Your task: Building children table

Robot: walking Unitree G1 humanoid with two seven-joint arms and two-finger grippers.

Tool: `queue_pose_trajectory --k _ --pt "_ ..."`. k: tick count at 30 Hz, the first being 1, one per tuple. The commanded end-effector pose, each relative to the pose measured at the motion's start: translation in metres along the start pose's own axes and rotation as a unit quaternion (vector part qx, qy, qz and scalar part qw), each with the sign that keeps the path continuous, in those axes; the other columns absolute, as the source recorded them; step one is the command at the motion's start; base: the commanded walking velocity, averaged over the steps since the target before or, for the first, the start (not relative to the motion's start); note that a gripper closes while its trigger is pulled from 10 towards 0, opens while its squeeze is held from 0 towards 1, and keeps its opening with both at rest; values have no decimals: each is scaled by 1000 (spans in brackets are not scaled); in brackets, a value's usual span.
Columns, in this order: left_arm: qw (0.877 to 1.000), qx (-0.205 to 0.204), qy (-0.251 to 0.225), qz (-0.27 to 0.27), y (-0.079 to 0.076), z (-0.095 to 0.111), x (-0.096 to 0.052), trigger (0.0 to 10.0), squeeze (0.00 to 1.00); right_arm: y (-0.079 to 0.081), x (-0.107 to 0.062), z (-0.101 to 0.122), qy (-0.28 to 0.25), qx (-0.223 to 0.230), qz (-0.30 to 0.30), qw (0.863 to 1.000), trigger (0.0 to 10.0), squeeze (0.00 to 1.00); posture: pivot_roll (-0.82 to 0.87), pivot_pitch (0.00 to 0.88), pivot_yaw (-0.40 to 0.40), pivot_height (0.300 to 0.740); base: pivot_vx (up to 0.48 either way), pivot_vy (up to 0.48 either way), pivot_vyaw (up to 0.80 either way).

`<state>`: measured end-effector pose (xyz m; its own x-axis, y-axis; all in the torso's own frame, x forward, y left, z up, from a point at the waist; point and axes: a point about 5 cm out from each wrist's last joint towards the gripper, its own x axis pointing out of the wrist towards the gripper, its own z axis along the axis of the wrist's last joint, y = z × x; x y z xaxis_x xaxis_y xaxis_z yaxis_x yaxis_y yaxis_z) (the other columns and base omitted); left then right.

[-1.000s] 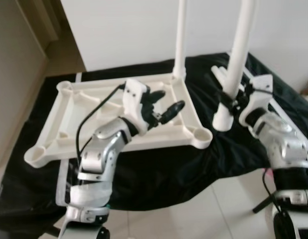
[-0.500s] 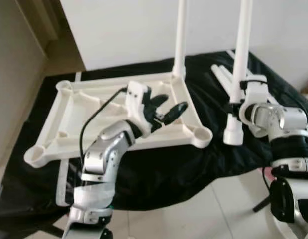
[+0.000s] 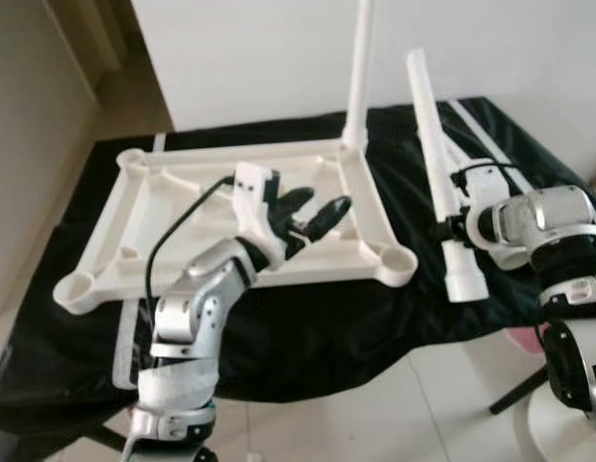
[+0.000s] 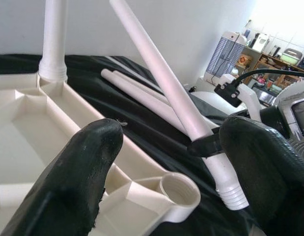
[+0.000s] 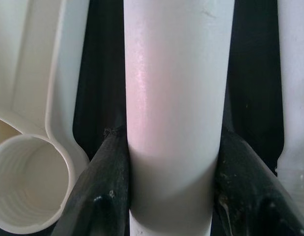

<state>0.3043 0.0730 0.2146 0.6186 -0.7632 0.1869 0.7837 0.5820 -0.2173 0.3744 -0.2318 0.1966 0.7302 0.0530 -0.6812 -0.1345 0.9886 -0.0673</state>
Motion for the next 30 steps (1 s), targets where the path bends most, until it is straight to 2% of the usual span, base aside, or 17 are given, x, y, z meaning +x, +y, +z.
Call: queue_pose_trajectory --k 1,6,7,10,11,17,19,20,21,22,24,25,27,29,30 --pt "1000 -5 0 -4 -4 0 0 10000 0 -3 7 -15 38 12 -2 999 10000 0 22 0 18 740 0 0 0" --pt "1000 -12 2 -2 -6 -2 -1 10000 0 -5 10 -21 59 30 8 998 10000 0 22 0 16 740 0 0 0" --pt "1000 -17 3 -3 -8 -4 -1 10000 0 -5 11 -24 64 36 16 997 10000 525 25 0 13 740 0 0 0" --pt "1000 -23 5 -5 -12 -7 0 10000 0 -5 13 -25 66 34 27 997 10000 525 25 0 13 740 0 0 0" --pt "1000 -28 7 -7 -16 -10 0 10000 0 -4 14 -25 62 30 33 997 10000 1000 28 0 12 740 0 0 0" --pt "999 -41 9 -14 -25 -15 1 10000 0 -3 16 -21 39 21 36 998 10000 1000 33 0 13 740 0 0 0" --pt "999 -45 9 -16 -27 -15 1 10000 0 -2 16 -17 21 22 37 999 10000 1000 34 0 14 740 0 0 0" --pt "999 -48 10 -17 -28 -15 1 10000 0 -2 15 -10 -11 19 36 999 10000 1000 35 0 17 740 0 0 0" --pt "999 -48 10 -17 -28 -15 1 10000 0 -2 15 -10 -11 19 36 999 10000 1000 35 0 17 740 0 0 0" --pt "999 -49 10 -18 -28 -15 1 10000 0 -1 13 -2 -50 24 40 998 10000 863 35 0 17 740 0 0 0" --pt "999 -49 10 -18 -28 -15 1 10000 0 -1 13 -2 -50 24 40 998 10000 863 35 0 17 740 0 0 0" --pt "999 -50 10 -17 -28 -15 1 10000 0 0 10 7 -103 37 44 993 10000 0 35 0 19 740 0 0 0" --pt "998 -53 10 -16 -29 -15 0 10000 0 -3 -1 20 -219 62 29 973 10000 0 35 0 24 740 0 0 0" --pt "998 -53 10 -16 -29 -15 0 10000 0 -3 -1 20 -219 62 29 973 10000 0 35 0 24 740 0 0 0" --pt "998 -55 10 -16 -29 -15 -1 10000 0 -5 -6 22 -265 76 22 961 10000 0 30 0 29 740 0 0 0"
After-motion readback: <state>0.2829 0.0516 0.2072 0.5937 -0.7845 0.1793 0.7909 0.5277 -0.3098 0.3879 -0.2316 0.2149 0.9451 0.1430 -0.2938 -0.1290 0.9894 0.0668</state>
